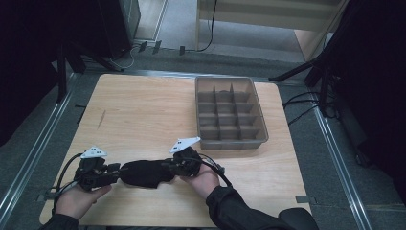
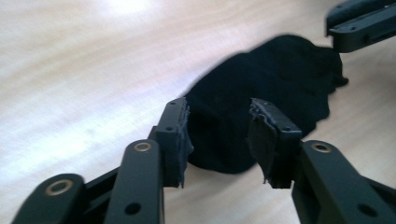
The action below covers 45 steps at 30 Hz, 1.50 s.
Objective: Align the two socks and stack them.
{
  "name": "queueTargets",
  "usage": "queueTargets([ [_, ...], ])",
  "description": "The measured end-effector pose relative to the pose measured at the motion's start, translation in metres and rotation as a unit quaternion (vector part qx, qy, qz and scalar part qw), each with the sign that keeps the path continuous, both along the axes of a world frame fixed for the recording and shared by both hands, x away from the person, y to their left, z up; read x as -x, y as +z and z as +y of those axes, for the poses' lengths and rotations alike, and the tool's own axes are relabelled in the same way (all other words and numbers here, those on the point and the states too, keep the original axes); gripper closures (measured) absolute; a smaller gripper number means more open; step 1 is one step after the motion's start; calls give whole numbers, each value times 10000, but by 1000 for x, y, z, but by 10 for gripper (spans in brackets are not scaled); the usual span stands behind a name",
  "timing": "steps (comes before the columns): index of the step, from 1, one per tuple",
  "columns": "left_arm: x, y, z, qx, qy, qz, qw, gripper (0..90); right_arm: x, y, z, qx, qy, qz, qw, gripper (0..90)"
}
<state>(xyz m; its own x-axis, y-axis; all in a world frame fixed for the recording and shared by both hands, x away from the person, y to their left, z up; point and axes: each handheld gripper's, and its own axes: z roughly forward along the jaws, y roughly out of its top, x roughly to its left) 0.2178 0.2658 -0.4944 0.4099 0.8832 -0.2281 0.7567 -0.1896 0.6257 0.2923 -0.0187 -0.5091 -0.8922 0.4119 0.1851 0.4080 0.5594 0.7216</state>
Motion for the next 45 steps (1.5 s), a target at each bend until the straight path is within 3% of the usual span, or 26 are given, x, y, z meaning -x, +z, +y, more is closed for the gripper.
queueTargets([
  [4,-7,-2,5,13,168,-76,9998,539,-1,3,1,-23,-15,-13,10000,812],
  [10,-15,-14,2,-228,-5,105,9997,537,5,-5,9,160,111,-88,9998,834],
  [20,-18,-25,6,-328,-58,326,9989,547,5,-26,9,434,72,92,9990,834],
  [26,-20,-29,3,-434,-141,362,9983,556,8,-30,8,397,132,-100,9991,833],
  [32,-20,-32,-2,-464,-268,397,9978,655,9,-32,7,336,132,-176,9992,832],
  [36,-21,-34,-3,-390,-346,510,9973,765,10,-32,7,308,124,-235,9992,832],
  [41,-24,-31,-3,-396,-316,668,9965,840,11,-32,7,317,134,-269,9990,834],
  [45,-26,-23,7,-454,-83,490,9977,854,10,-32,6,366,142,-300,9988,857],
])
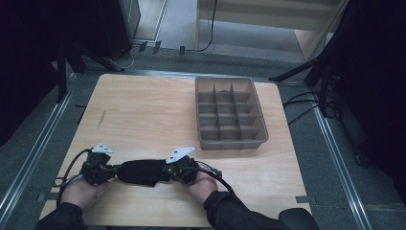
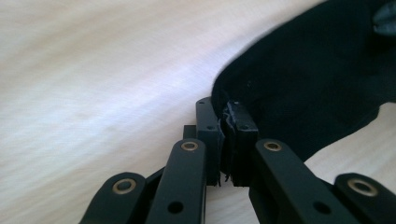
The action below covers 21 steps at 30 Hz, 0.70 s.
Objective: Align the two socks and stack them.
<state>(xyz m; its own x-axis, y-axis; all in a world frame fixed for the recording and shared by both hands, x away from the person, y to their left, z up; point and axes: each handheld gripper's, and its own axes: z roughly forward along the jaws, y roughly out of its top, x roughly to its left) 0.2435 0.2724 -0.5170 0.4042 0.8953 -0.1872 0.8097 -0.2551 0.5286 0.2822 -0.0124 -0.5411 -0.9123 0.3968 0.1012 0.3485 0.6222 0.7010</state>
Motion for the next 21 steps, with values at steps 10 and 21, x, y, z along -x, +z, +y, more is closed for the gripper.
queueTargets([
  [10,-4,5,7,164,135,-127,9997,854,-7,1,-4,-10,-166,39,9999,829],
  [21,-11,1,4,232,36,-137,9996,835,-16,18,5,-156,-140,131,9997,794],
])
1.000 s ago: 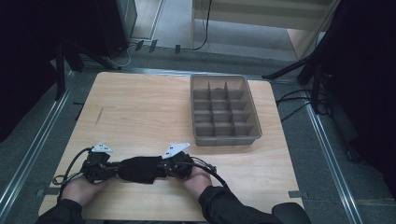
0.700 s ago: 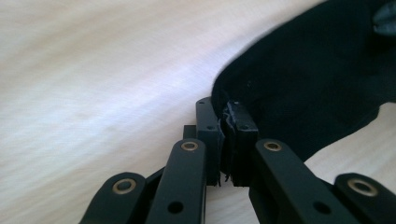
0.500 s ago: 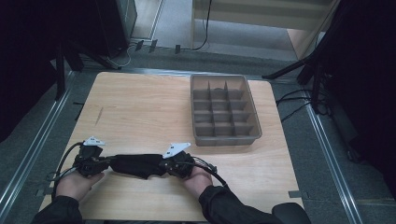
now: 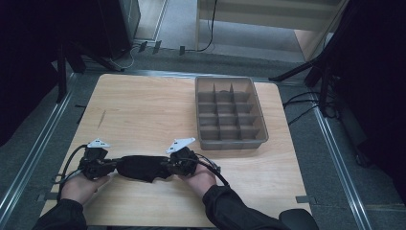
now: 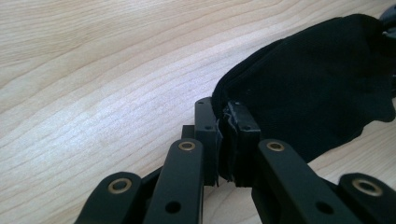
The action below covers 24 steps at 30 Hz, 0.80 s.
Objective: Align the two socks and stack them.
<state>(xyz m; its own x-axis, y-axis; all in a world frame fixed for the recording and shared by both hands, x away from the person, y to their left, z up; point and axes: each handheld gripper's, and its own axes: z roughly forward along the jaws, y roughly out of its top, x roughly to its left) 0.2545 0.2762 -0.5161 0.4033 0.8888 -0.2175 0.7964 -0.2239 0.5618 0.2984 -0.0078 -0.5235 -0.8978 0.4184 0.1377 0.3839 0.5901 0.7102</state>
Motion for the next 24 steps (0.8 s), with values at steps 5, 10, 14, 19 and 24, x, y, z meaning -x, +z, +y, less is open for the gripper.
queueTargets([
  [5,-6,0,-1,45,21,31,10000,835,-10,3,18,-52,-24,-62,10000,831],
  [10,-12,-1,2,74,44,80,9999,836,-16,-6,34,235,-100,-110,9996,864],
  [14,-13,-1,5,92,48,101,9999,838,-18,-15,34,294,-151,-182,9993,876],
  [19,-14,-2,8,81,108,256,9996,846,-18,-17,31,174,-165,-213,9995,894],
  [24,-15,-2,12,184,130,301,9993,848,-20,-18,25,142,-259,-202,9994,900],
])
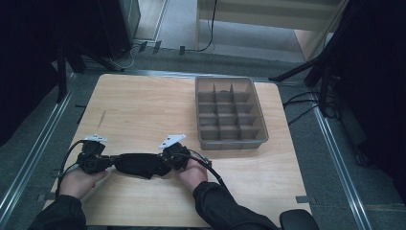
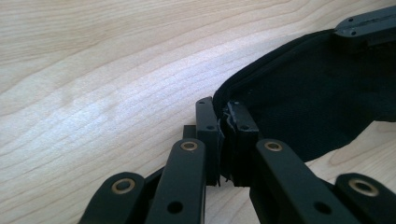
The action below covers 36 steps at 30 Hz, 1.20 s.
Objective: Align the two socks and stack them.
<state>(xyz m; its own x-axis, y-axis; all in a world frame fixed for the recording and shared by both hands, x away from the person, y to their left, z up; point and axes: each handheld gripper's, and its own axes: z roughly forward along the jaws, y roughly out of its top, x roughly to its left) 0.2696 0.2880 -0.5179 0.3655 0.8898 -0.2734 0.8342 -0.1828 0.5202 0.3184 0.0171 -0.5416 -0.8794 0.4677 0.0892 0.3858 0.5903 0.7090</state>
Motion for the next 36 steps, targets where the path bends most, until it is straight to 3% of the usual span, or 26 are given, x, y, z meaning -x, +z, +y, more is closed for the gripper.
queueTargets([
  [3,0,0,-3,-38,-48,-28,10000,845,-3,2,-1,-17,-51,167,9998,887],
  [10,0,2,-3,33,-24,-59,10000,839,-1,15,4,-249,99,149,9995,866],
  [15,0,5,-3,97,-37,-104,9999,838,8,22,18,-393,343,217,9984,865],
  [23,0,9,-4,145,-25,-132,9998,838,18,12,46,-335,593,387,9969,852],
  [31,0,14,3,345,55,-125,9993,839,20,1,57,-215,636,487,9966,838],
  [36,-1,18,3,213,17,-189,9996,838,19,6,56,-333,692,550,9955,800],
])
